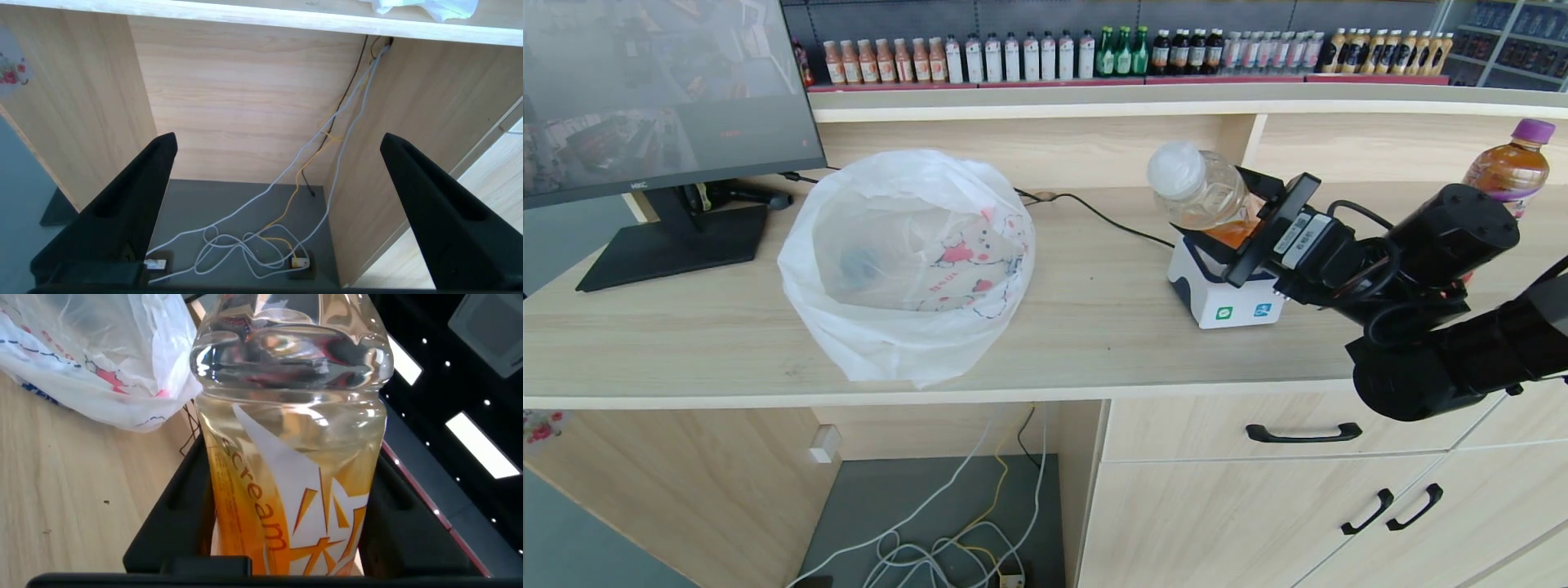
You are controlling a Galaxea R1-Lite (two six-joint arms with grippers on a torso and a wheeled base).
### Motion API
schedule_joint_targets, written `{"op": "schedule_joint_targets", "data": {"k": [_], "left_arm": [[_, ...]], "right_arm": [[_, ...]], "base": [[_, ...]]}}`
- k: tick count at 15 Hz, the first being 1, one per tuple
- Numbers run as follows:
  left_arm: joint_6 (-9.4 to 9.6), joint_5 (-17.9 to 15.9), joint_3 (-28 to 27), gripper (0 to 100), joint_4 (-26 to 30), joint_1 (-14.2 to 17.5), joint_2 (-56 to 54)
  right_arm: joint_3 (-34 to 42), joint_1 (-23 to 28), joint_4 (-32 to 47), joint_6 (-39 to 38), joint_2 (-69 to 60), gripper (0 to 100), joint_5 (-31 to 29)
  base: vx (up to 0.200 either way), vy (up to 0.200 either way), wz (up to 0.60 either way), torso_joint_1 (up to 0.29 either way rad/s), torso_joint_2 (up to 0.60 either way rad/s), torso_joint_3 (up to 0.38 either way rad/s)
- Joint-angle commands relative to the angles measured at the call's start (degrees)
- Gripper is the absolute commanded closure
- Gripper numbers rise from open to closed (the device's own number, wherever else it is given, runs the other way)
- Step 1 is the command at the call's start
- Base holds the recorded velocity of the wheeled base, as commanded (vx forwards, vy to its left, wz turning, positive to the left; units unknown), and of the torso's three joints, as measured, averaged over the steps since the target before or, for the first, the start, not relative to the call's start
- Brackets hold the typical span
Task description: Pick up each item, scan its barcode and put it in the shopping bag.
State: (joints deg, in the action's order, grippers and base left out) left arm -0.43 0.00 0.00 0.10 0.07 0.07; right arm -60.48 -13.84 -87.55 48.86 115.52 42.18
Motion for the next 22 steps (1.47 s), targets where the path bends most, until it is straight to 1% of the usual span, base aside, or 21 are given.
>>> {"op": "schedule_joint_targets", "data": {"k": [1, 9, 13, 15, 16, 19, 22], "left_arm": [[-0.01, 0.0, 0.0, 0, -0.01, 0.01, 0.01], [-0.01, 0.0, 0.0, 0, -0.01, 0.01, 0.01], [-0.01, 0.0, 0.0, 0, -0.01, 0.01, 0.01], [-0.01, 0.0, 0.0, 0, -0.01, 0.01, 0.01], [-0.01, 0.0, 0.0, 0, -0.01, 0.01, 0.01], [-0.01, 0.0, 0.0, 0, -0.01, 0.01, 0.01], [-0.01, 0.0, 0.0, 0, -0.01, 0.01, 0.01]], "right_arm": [[0.18, -0.05, 0.01, 0.01, -0.21, 100, 0.01], [0.1, -0.14, 0.01, 0.1, -0.21, 100, -0.34], [-0.08, -0.05, 0.01, -0.26, -0.56, 100, -1.66], [-0.17, -0.14, -0.07, -2.01, -1.79, 100, -3.42], [-0.78, -0.23, -0.07, -4.21, -2.49, 100, -5.7], [-3.68, -1.19, 0.01, -8.69, -2.67, 100, -8.69], [-7.11, -2.69, 0.8, -13.26, -3.46, 100, -13.53]], "base": [[0.0, 0.0, 0.0, 0.0, 0.0, 0.0], [0.0, 0.0, 0.0, 0.0, 0.0, 0.0], [0.0, 0.0, 0.0, 0.0, 0.0, 0.0], [0.0, 0.0, 0.0, 0.0, 0.0, 0.0], [0.0, 0.0, 0.0, 0.0, 0.0, 0.0], [0.0, 0.0, 0.0, 0.0, 0.0, 0.0], [0.0, 0.0, 0.0, 0.0, 0.0, 0.0]]}}
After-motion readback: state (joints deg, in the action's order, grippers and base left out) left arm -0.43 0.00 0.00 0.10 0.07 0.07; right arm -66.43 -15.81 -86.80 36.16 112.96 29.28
